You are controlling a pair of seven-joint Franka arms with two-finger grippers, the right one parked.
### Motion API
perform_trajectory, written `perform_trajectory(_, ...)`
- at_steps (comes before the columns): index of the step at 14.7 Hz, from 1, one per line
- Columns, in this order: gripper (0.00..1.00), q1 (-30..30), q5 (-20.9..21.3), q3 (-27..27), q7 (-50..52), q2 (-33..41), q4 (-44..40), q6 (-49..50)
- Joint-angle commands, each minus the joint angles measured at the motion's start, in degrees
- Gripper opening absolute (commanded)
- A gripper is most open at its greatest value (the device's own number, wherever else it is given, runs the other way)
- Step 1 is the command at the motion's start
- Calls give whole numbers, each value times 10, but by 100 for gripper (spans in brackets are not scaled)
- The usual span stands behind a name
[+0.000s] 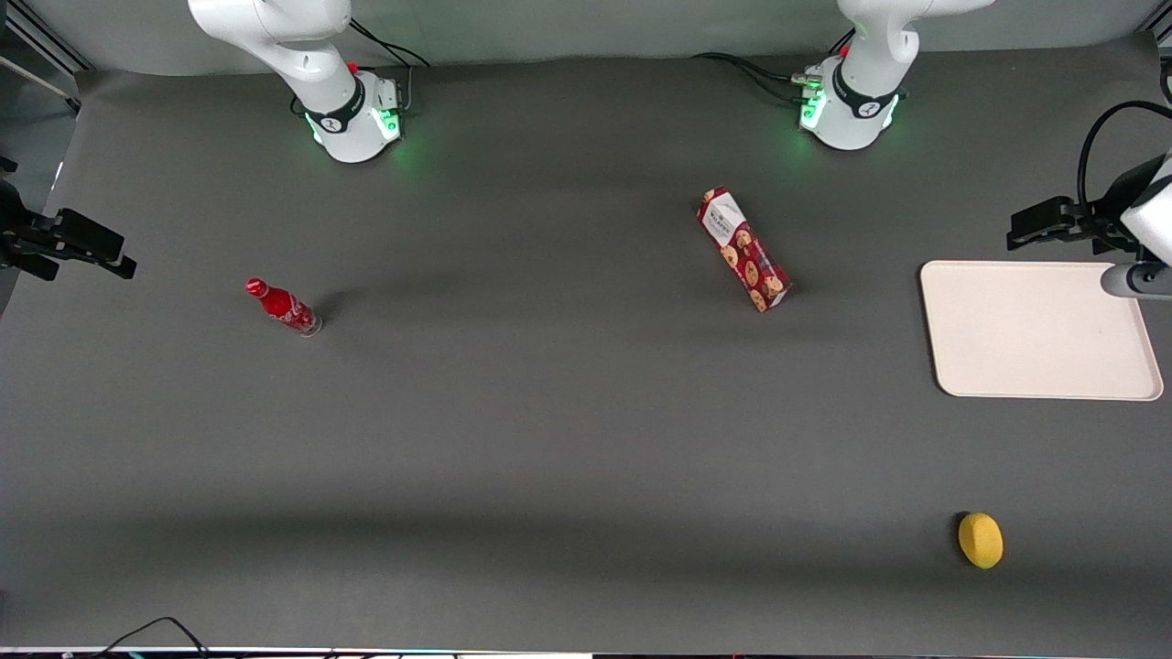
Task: Place red cookie box on tray
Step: 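Lower the left gripper over the upright red cookie box and grasp it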
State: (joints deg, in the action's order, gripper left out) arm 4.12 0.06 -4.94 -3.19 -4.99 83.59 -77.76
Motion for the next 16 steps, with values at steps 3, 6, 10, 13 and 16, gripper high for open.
perform_trajectory(3,100,-6,8,0,-10,0,-18,31)
perform_trajectory(6,100,-9,7,-8,16,-6,9,53)
perform_trajectory(10,100,-10,-35,-70,187,8,95,25)
perform_trajectory(13,100,-17,-74,-116,319,19,196,-60)
perform_trajectory(16,100,-17,-77,-163,425,24,333,-187)
